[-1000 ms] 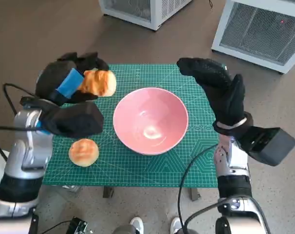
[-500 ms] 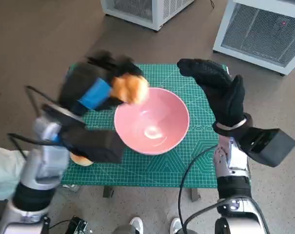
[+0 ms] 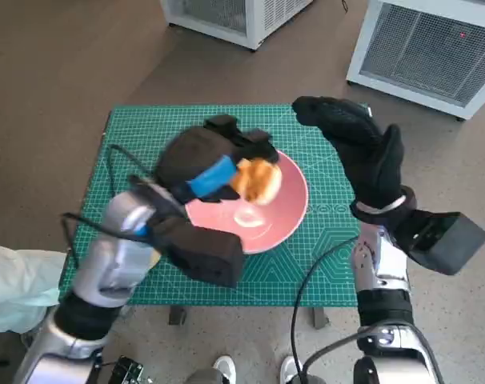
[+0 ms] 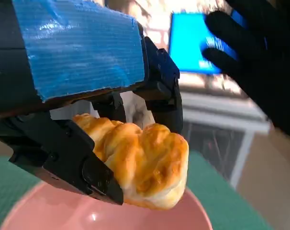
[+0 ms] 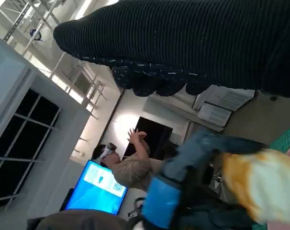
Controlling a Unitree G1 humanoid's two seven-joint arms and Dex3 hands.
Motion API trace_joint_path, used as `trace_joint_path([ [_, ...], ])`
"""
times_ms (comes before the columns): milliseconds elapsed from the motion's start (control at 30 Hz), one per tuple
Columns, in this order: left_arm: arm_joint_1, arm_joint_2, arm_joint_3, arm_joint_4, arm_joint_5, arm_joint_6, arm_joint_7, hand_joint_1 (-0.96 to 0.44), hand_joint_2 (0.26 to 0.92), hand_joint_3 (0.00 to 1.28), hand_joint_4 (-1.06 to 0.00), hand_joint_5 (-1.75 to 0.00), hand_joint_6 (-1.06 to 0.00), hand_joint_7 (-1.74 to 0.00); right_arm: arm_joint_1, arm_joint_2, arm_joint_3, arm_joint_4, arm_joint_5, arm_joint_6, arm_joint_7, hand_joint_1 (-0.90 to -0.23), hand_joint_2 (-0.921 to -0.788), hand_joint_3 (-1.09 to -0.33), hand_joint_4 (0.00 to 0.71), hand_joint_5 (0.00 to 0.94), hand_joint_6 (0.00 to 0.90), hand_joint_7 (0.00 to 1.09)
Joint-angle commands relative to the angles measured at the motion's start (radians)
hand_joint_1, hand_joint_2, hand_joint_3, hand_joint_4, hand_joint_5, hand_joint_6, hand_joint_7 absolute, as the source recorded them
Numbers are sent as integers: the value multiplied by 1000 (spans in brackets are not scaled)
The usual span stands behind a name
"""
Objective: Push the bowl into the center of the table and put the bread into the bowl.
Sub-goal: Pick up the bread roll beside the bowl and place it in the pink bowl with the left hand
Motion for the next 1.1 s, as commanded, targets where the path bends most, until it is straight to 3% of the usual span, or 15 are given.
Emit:
trace_joint_path([
  [33,-28,-17,-19,78,10,-29,4,1,918,24,-783,-1140,-653,-1062,27,7,-6,-1,14,1,6,-715,-921,-735,189,1,-1,649],
  [167,-28,-30,-22,115,10,-18,-4,2,918,27,-770,-1167,-660,-1041,32,9,-6,-8,15,6,4,-711,-921,-735,189,1,-1,648],
  [233,-21,-38,-22,112,10,18,-34,2,919,75,-714,-1223,-602,-1102,34,9,-5,-12,15,9,3,-711,-921,-735,189,1,-1,647],
  [267,-18,-40,-22,106,11,37,-49,-123,920,144,-578,-1037,-549,-1230,35,9,-4,-14,15,10,2,-711,-921,-735,189,1,-1,647],
  [300,-10,-40,-23,87,15,69,-77,-167,920,172,-540,-952,-527,-1279,36,10,-4,-16,15,12,1,-710,-921,-735,189,1,-1,647],
  [333,-4,-40,-24,73,18,92,-97,-110,879,168,-425,-679,-408,-1012,37,10,-4,-18,16,13,0,-710,-921,-735,188,0,-1,647],
  [367,2,-36,-25,51,24,122,-128,-90,869,159,-396,-560,-389,-873,37,10,-4,-19,17,15,-1,-711,-921,-734,188,0,-1,647],
  [400,5,-34,-27,34,27,143,-151,-79,853,127,-304,-359,-344,-611,38,9,-4,-20,17,16,-2,-711,-921,-731,188,0,-1,646],
  [533,2,-23,-17,-10,-1,187,-234,-141,821,49,-138,-75,-273,-173,40,9,-3,-24,16,18,-4,-712,-921,-726,188,0,-1,645],
  [800,22,-1,17,-101,-60,244,-336,-281,805,17,-10,-3,-197,-19,36,10,-3,-15,13,14,-3,-715,-921,-724,188,0,-1,645],
  [1100,58,61,84,-310,-94,369,-457,-317,803,10,0,1,-155,-1,37,11,3,-17,22,25,9,-721,-921,-722,188,0,-1,643],
])
